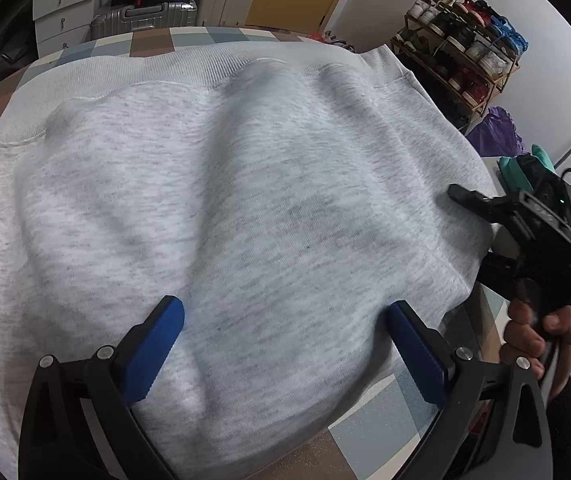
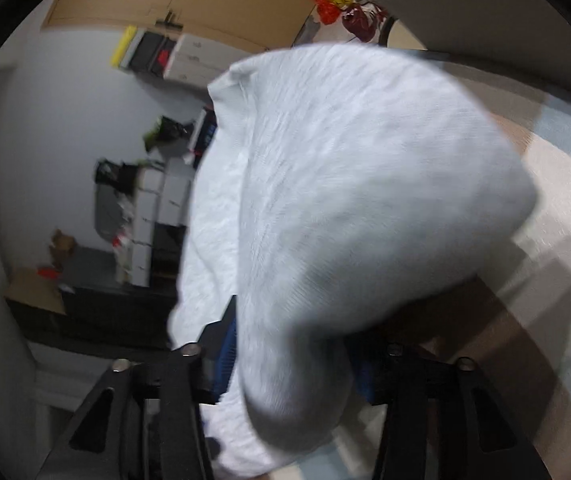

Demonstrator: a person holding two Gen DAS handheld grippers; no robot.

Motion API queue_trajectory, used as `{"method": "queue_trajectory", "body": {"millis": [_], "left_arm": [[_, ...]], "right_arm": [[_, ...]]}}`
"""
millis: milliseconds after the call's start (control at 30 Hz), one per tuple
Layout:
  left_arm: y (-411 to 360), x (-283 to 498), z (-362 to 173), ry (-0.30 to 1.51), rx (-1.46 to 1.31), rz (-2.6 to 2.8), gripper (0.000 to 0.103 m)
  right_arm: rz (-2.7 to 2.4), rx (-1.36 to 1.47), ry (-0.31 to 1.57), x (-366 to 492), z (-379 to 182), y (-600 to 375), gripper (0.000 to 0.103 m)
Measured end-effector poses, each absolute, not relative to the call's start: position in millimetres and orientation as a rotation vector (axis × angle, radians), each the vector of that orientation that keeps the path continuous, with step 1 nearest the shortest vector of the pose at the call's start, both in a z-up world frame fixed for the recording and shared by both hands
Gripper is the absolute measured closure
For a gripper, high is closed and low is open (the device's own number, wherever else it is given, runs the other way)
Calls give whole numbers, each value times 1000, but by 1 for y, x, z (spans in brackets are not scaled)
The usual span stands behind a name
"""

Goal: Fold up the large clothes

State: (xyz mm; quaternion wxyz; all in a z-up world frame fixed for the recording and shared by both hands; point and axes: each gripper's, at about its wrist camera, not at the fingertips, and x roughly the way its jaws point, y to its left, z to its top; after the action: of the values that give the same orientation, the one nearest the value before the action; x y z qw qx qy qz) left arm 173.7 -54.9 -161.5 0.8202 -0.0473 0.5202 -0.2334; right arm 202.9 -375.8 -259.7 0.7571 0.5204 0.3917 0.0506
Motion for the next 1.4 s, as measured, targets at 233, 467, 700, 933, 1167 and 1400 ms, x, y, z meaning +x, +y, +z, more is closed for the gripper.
{"method": "queue_trajectory", "body": {"millis": [233,467,700,933,1167,1400], "left_arm": [[-51,175,-161,1116,-138,-516,5],[-72,168,-161,1167,-196,-605,5],[-149,145,-166,1210,-283,-872,5],[-145,139,-176,1450,-555,-1100,4],[-19,154,-148,1373,-640,-979,4],[24,157,-162,1447,-650,-915,3]], "right_arm": [[74,795,819,200,-234,-362,83],[50,319,780,189,-184,-344,86],[-30,-31,668,139,-104,-348,87],[103,-692,474,85,-76,-233,87],[317,-1031,472,33,-151,-134,86],[362,-1010,468,16,-173,-92,85]]}}
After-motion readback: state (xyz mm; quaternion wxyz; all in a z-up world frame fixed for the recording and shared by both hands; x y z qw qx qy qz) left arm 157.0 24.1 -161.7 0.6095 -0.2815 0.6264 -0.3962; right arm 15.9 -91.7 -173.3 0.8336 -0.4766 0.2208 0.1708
